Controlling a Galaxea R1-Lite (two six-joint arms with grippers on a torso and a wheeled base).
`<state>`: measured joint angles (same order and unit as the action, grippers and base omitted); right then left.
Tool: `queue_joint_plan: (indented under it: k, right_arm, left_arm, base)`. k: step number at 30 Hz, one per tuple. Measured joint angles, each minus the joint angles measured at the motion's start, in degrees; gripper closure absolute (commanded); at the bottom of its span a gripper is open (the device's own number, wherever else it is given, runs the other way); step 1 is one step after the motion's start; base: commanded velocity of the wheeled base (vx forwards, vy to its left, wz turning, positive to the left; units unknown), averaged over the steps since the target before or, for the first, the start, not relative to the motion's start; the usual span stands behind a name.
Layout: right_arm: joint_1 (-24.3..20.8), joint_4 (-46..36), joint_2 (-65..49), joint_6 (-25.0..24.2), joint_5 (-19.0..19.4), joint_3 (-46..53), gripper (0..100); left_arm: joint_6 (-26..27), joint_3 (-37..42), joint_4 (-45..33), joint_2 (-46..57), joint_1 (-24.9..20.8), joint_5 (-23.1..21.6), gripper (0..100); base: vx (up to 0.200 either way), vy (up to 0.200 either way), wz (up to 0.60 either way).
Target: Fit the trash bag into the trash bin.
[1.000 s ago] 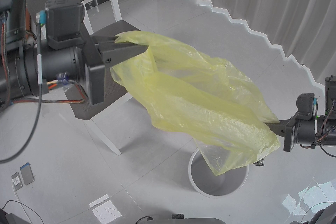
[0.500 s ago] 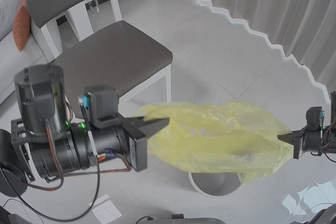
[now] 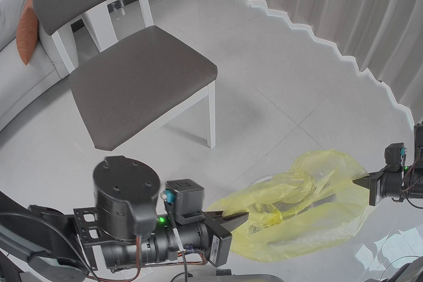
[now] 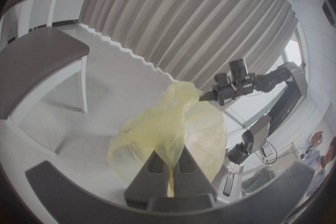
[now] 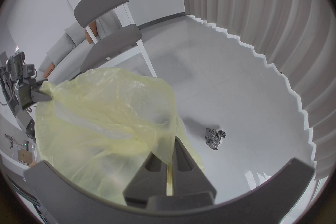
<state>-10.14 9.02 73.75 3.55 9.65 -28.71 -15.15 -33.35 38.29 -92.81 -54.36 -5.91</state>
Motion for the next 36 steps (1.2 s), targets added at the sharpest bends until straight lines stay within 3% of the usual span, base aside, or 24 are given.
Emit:
queue_joint_plan:
  k: [9,14,21,36]
  right_arm:
    - [0.80,1.24,2.88,2.15,-0.06,1.18,100]
    - [0.87,2.47,5.99,2.77,0.00,1.49,100]
    - [0.72,10.68,11.82,2.96,0.41,2.00,100]
    - [-1.67,24.09,27.27,2.99,0.38,2.72,100]
  left_arm:
    - [-0.28,1.74,14.15,-10.36,-1.32,-0.16,100]
    - [-0.22,3.25,18.36,-16.31,-0.62,-0.49,100]
    - [0.05,4.52,25.10,-23.20,1.08,-0.95,100]
    - [0.05,7.18,32.02,-32.70,1.68,-1.39,100]
  base:
    - [0.000,0.000,0.00]
    - [0.000,0.000,0.00]
    - [0.000,0.000,0.00]
    - [0.000,0.000,0.00]
